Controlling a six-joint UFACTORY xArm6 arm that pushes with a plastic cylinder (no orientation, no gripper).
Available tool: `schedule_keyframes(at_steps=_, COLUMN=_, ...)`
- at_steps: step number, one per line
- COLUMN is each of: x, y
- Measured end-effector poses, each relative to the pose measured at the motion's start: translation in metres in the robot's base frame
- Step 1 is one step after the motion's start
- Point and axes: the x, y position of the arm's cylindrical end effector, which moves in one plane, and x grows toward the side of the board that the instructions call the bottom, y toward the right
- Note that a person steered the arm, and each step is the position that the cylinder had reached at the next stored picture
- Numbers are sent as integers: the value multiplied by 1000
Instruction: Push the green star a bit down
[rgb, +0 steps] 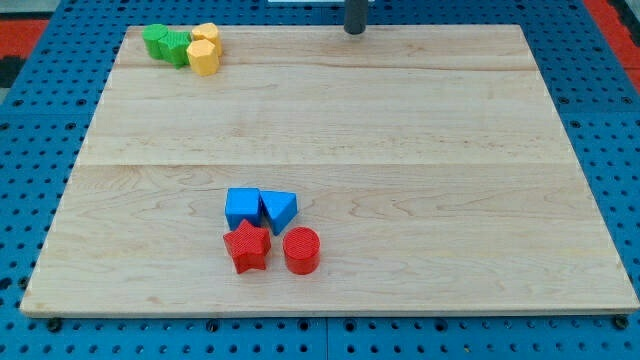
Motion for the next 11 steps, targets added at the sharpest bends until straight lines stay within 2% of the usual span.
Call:
schedule_keyframes(at_steps=8, x=0, y=-206)
schedule_keyframes(at_steps=9, x=19, y=-234)
schedule_keyframes(at_steps=10, x=41, y=-233)
schedule_keyframes(at_steps=11, x=4, y=-232)
